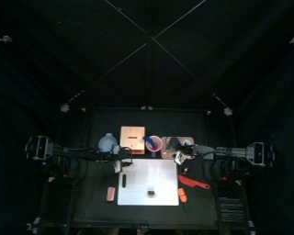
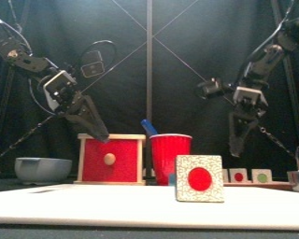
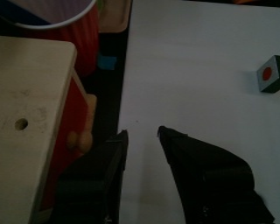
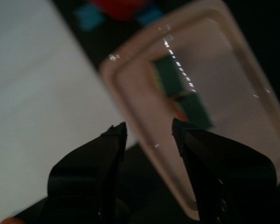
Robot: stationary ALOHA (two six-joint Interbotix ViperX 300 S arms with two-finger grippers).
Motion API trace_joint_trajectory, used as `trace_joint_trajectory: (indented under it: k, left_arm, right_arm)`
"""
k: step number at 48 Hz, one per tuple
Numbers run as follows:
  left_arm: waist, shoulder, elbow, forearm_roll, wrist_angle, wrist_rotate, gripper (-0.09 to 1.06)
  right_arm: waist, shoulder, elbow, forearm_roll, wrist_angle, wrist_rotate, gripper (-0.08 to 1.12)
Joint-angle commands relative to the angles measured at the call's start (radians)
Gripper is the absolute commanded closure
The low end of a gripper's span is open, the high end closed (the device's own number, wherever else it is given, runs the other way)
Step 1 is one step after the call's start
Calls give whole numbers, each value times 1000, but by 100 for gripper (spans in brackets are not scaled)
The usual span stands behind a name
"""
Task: Place sushi on board then cut the sushi with the knife then place the pieces on the plate
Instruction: Place the 4 sushi pieces on the plate
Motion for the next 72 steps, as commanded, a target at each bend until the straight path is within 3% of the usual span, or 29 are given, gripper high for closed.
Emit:
trace_joint_trajectory:
  k: [1,10,24,58,72]
  left_arm:
    - [2,-15,-18,-2,-8,0,22]
    - [2,-23,-23,-2,-8,-2,22]
    - [0,-35,-21,-2,-5,-2,22]
    - [-6,-38,0,0,-3,2,22]
    - [-6,-38,0,2,-3,2,22]
  right_arm:
    - [167,25,-87,-2,-21,3,22]
    - [350,117,-206,18,-21,8,22]
    - [456,287,-339,77,-9,8,22]
    - [480,520,-515,78,21,6,25]
    - [434,448,-456,48,34,8,39]
